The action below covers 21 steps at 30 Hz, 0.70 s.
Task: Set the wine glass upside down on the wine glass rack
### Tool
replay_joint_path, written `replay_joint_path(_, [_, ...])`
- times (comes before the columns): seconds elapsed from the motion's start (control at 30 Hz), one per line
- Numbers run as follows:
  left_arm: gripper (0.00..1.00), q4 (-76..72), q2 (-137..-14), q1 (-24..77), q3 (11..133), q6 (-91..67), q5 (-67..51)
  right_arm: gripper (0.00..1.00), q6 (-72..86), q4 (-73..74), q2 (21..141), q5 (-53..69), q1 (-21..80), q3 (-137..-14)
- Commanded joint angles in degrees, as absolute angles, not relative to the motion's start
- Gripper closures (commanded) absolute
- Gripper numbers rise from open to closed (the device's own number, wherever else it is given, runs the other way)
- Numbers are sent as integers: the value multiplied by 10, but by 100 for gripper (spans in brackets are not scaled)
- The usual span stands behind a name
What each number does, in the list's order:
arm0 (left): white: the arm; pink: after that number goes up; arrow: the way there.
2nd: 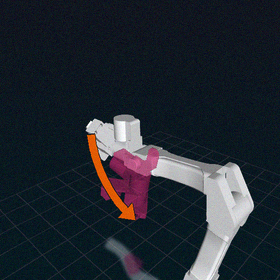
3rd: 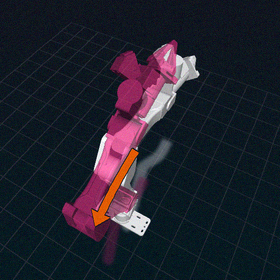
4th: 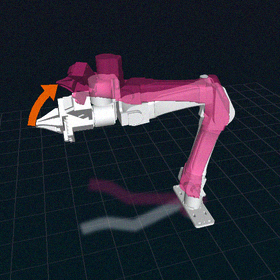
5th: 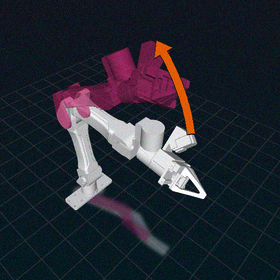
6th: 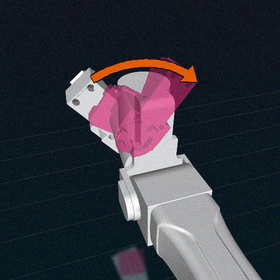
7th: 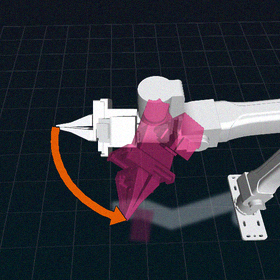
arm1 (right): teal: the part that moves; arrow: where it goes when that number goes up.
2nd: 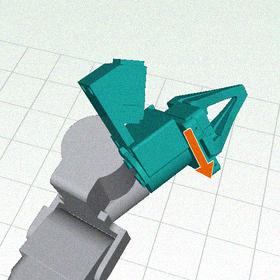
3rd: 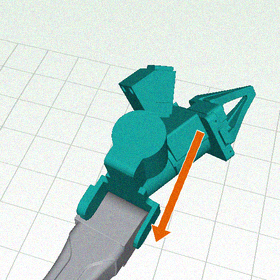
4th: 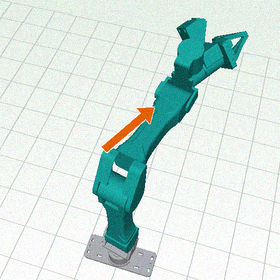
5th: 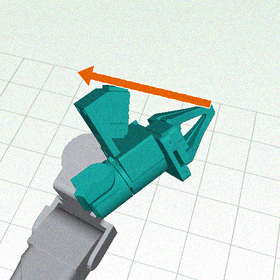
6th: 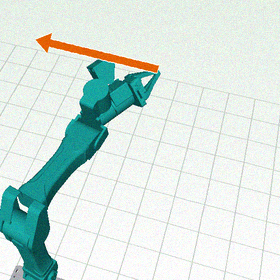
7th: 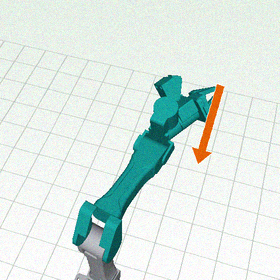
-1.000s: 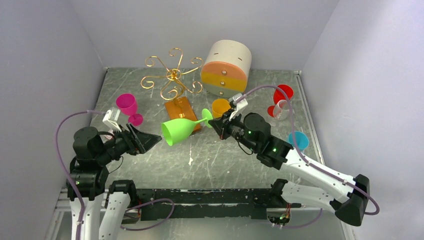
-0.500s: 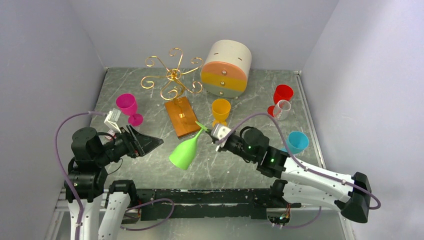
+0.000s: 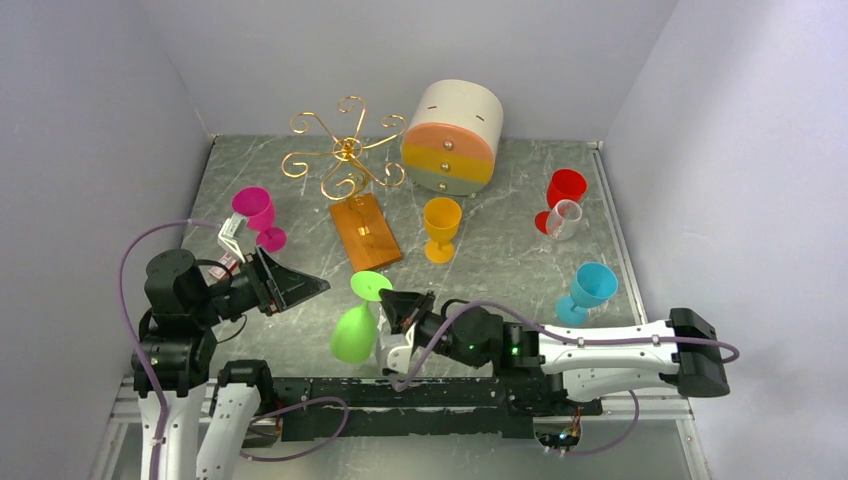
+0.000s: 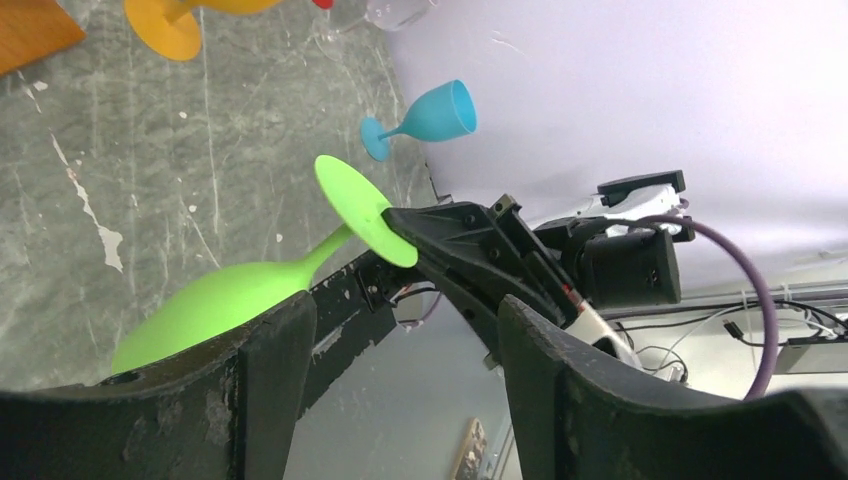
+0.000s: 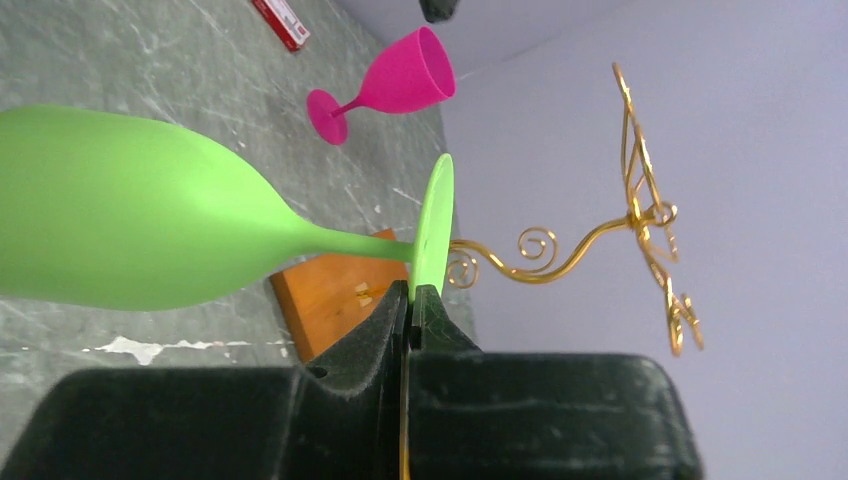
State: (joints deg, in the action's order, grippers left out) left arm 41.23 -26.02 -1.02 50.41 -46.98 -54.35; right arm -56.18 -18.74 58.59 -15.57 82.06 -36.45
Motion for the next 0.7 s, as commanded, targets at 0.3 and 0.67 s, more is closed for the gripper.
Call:
replay_joint_path(0.3, [34,389,-255,-6,447,-527,-586,100,-747,-299,675,-294,905,-415])
replay_joint_path(0.67, [48,370,-259,-5,431,-544,-605,100,-777,-332,724,-295,931,-441])
